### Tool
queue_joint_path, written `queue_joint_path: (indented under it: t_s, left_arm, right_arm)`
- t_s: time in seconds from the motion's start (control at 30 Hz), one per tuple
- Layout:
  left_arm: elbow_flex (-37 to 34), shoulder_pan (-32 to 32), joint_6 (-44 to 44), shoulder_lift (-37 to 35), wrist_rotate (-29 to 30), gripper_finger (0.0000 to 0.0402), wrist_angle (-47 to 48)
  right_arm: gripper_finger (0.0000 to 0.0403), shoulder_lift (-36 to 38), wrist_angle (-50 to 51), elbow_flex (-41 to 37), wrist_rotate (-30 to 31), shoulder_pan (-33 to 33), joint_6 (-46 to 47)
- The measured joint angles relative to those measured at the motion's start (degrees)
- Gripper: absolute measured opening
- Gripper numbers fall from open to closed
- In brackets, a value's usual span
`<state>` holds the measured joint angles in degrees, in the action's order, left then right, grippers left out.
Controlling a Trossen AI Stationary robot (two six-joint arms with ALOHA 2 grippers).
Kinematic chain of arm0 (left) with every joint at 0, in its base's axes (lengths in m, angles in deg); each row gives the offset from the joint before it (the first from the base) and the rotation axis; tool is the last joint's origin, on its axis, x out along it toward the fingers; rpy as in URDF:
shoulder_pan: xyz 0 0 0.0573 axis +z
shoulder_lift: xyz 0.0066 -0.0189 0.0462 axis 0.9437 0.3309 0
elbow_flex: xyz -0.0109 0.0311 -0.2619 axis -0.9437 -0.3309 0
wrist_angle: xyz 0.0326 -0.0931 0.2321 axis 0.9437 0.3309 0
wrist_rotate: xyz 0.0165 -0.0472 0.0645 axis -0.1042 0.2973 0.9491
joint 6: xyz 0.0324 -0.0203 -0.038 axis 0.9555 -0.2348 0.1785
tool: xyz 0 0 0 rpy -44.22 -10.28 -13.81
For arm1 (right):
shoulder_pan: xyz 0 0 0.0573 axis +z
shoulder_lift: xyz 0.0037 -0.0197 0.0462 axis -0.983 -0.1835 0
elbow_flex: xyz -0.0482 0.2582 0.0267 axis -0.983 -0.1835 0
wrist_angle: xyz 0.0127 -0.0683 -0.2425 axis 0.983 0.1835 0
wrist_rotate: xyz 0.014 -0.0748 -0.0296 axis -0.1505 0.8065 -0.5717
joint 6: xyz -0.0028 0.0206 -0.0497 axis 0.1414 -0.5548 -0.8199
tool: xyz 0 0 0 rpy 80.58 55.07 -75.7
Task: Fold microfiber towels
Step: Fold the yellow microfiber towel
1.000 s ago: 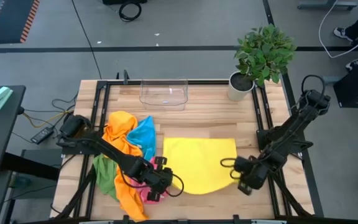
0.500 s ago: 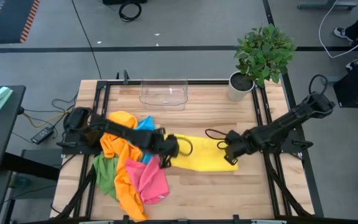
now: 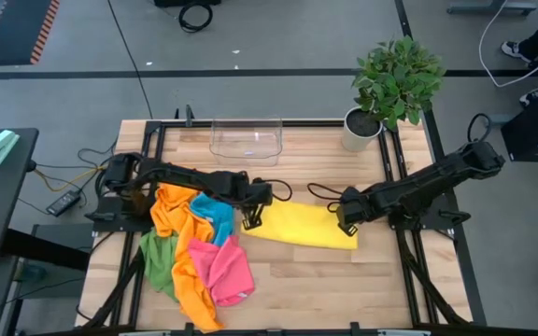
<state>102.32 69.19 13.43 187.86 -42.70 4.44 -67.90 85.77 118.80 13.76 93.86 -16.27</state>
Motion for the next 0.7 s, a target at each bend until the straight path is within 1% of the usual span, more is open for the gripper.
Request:
queue_joint_path:
  t_s: [0.07,0.13,0.23,0.33,0.47,0.6,0.7]
  left_arm:
    - [-0.1,0.4,-0.2,0.7,-1.2,0.0015,0.4]
    - [0.0,0.4,-0.2,1.4,-1.9,0.0033,-0.1]
    - [0.0,0.4,-0.1,2.5,-1.2,0.0065,-0.3]
    - [0.0,1.0,0.1,2.8,-0.6,0.0097,0.4]
    - [0.0,2.4,-0.2,2.8,0.2,0.0136,3.6]
    - [0.0,3.6,-2.3,1.8,3.1,0.0162,8.8]
    - [0.0,3.7,-2.5,-0.6,8.8,0.0165,11.8]
  right_arm:
    - [0.0000,0.0,-0.4,-0.7,0.1,-0.4,0.0]
    - [0.0001,0.0,-0.6,-0.8,0.1,-0.6,-0.3]
    - [0.0008,0.0,-0.6,-0.8,0.5,-0.6,-0.2]
    - [0.0020,0.0,-0.7,-0.8,0.5,-0.9,0.1]
    - [0.0046,0.0,-0.5,-0.8,0.8,-2.2,0.4]
    - [0.0083,0.3,0.0,-0.8,1.0,-4.1,0.8]
    - [0.0112,1.3,2.0,0.4,0.9,-5.6,1.1]
